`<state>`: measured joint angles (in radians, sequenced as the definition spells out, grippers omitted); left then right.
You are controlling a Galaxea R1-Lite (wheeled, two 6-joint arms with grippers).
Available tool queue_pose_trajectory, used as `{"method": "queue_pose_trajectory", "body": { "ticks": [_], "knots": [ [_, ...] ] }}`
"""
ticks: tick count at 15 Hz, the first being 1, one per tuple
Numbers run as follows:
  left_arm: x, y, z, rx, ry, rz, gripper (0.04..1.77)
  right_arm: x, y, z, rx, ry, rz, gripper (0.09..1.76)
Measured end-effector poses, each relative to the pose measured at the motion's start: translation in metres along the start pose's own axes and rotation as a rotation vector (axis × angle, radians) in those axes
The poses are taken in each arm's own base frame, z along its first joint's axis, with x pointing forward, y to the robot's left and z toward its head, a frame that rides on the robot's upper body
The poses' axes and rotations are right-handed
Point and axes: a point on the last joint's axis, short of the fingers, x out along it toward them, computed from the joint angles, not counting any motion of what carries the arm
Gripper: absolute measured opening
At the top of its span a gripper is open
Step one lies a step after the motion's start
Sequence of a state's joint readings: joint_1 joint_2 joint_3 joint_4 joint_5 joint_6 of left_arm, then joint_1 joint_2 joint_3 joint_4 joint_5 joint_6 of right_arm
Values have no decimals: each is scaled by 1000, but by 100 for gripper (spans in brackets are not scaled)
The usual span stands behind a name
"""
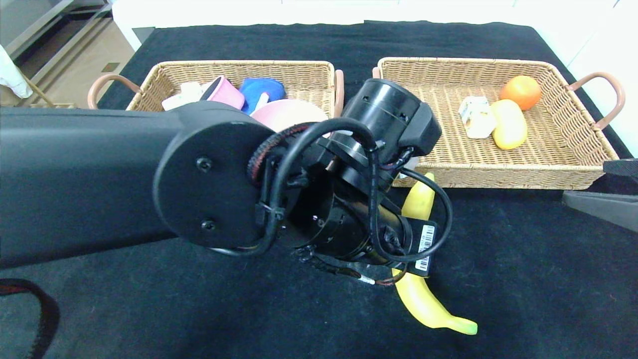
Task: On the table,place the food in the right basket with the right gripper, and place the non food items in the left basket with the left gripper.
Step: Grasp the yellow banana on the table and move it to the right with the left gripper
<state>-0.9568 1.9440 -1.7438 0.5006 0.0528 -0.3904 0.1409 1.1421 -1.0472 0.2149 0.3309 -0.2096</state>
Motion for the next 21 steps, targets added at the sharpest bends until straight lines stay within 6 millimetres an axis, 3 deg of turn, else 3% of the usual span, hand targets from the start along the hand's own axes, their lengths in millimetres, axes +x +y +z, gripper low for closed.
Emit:
{"method": "queue_pose_trajectory", "body": {
  "ticks": [4, 8, 14, 21],
  "knots": [
    [20, -2, -4, 0, 20, 4, 60, -1, 0, 0, 0, -1, -3, 171],
    [26, -2, -6, -7, 24, 8, 60, -1, 0, 0, 0, -2, -3, 171],
    [29, -1, -7, -23, 24, 14, 116, -1, 0, 0, 1, -1, -3, 171],
    [24, -2, -5, -25, 13, 13, 149, -1, 0, 0, 1, -1, -4, 171]
  ]
}}
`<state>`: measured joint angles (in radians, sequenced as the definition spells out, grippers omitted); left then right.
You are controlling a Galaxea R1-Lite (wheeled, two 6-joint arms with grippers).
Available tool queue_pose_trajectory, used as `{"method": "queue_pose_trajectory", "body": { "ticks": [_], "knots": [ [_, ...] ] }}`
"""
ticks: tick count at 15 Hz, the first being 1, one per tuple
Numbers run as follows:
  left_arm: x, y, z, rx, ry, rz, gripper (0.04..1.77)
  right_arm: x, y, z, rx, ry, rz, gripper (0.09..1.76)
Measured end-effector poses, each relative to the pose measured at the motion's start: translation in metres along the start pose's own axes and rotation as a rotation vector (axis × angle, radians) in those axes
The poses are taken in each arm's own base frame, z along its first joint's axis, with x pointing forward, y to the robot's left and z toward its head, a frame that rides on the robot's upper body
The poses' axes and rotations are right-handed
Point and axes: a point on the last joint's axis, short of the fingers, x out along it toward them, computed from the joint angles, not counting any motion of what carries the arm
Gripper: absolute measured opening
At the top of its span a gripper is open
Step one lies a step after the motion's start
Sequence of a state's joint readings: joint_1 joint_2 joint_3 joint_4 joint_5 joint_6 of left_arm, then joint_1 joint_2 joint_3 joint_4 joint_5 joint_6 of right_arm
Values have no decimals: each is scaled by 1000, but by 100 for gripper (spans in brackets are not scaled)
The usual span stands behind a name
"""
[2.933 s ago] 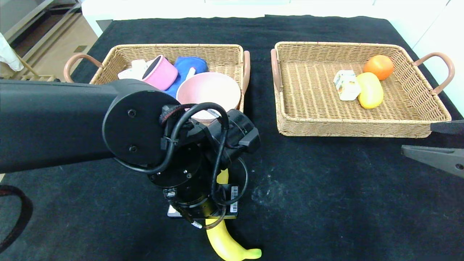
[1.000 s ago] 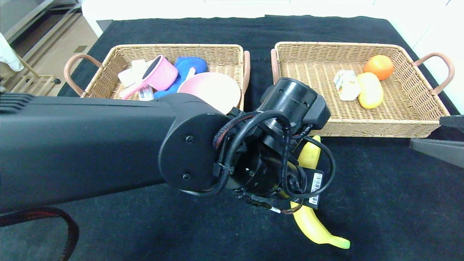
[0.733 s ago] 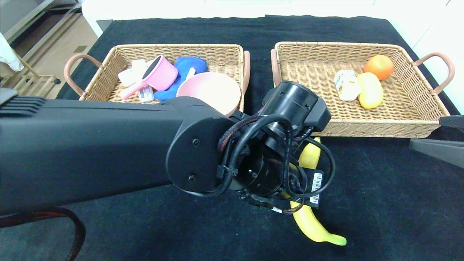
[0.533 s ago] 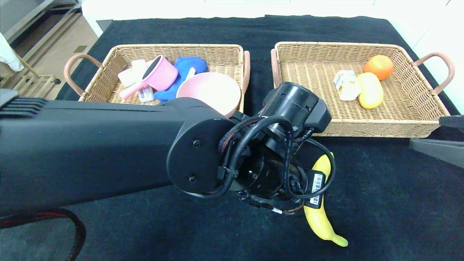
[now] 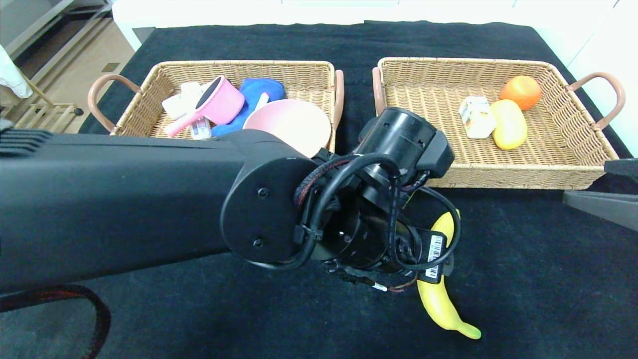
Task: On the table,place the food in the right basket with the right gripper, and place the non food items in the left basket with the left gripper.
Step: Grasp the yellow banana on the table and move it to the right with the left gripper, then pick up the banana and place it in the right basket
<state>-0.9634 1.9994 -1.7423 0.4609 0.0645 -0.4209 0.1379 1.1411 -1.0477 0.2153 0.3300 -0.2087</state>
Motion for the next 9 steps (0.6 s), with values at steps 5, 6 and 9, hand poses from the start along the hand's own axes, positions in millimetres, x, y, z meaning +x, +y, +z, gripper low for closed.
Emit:
{"method": "queue_pose_trajectory", "body": {
  "ticks": [5, 6, 9],
  "knots": [
    [-32, 1, 8, -6, -58, -15, 159, 0, 0, 0, 1, 3, -3, 171],
    [-42, 2, 10, -7, -75, -19, 161, 1, 0, -1, 1, 5, -3, 171],
    [-73, 11, 16, -18, -113, -14, 164, 1, 0, -1, 1, 6, -3, 171]
  ]
}}
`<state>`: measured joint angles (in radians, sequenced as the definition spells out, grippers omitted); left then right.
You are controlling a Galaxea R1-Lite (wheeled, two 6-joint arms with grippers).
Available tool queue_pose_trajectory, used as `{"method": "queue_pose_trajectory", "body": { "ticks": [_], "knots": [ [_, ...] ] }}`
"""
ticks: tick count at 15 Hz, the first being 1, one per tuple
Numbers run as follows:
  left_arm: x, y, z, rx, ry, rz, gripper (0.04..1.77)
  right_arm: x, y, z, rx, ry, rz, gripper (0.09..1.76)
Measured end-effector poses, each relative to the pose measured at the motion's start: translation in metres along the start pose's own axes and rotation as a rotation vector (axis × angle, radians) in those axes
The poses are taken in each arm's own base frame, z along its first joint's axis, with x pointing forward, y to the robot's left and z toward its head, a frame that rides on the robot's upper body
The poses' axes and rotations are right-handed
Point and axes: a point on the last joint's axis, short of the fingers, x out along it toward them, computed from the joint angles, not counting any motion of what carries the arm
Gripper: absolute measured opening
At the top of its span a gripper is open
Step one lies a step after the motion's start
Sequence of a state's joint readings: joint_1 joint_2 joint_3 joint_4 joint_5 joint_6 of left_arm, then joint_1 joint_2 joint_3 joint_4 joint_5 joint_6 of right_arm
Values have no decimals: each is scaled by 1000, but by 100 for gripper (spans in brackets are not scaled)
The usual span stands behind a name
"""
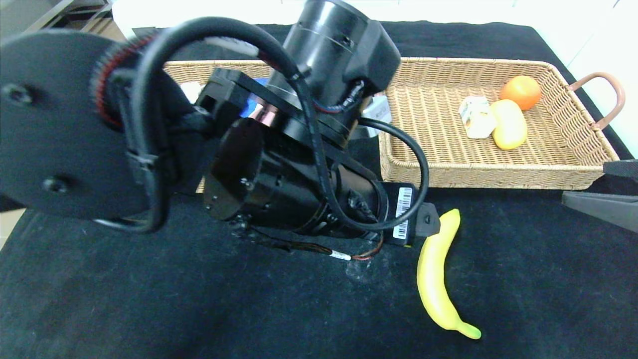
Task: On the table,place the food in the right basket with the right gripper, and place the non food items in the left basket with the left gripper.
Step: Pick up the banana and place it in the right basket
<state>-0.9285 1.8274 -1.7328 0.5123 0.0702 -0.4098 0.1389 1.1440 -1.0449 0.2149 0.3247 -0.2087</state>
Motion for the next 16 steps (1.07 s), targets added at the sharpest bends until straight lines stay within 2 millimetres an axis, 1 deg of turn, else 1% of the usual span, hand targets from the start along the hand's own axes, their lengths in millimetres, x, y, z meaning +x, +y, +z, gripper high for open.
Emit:
{"method": "queue_pose_trajectory", "body": {
  "ticks": [3, 6, 8, 11, 16],
  "knots": [
    [-31, 12, 10, 13, -53, 12, 167, 1, 0, -1, 1, 5, 2, 171],
    [-57, 28, 14, 42, -84, 47, 168, 3, 0, -2, 3, 11, 3, 171],
    [-72, 35, 15, 53, -110, 60, 169, 4, 0, -2, 4, 15, 4, 171],
    [-86, 44, 9, 100, -112, 84, 170, 6, -1, -3, 5, 22, 7, 171],
    [-100, 60, -7, 200, -83, 132, 170, 10, -2, -4, 9, 35, 10, 171]
  ]
}}
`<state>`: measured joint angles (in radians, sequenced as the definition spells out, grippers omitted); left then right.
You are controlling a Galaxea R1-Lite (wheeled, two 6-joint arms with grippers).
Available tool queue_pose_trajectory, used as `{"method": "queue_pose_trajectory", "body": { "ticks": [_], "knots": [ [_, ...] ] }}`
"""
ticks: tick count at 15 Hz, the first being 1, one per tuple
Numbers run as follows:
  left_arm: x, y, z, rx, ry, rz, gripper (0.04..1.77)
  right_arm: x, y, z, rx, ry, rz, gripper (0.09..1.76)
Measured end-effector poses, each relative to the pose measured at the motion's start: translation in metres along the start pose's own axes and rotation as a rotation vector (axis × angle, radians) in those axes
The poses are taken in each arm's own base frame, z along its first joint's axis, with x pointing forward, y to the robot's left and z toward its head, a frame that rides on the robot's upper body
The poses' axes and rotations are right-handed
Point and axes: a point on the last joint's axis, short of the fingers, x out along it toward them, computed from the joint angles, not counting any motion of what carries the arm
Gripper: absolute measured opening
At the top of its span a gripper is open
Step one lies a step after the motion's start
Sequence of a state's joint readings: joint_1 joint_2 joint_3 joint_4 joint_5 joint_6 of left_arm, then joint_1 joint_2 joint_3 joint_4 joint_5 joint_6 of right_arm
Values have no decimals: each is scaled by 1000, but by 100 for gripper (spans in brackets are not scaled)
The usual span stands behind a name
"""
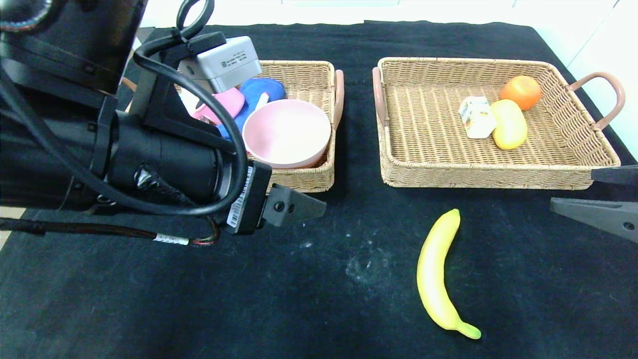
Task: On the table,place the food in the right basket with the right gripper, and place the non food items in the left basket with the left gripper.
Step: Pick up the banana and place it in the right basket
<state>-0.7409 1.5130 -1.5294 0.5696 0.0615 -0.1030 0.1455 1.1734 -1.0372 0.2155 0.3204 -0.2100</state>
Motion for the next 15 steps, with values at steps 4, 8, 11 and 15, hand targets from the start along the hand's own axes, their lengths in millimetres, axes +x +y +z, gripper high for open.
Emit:
{"method": "queue_pose_trajectory", "body": {
  "ticks": [4, 8, 11, 15],
  "knots": [
    [-12, 10, -17, 59, 12, 29, 171, 2, 0, 0, 2, 6, 4, 171],
    [-16, 24, -31, 79, -99, 67, 171, 5, 0, 0, 4, 12, 7, 171],
    [-17, 33, -45, 86, -199, 70, 171, 9, 0, -1, 6, 22, 13, 171],
    [-24, 39, -62, 117, -208, 92, 172, 13, 0, -2, 16, 35, 25, 171]
  ]
}}
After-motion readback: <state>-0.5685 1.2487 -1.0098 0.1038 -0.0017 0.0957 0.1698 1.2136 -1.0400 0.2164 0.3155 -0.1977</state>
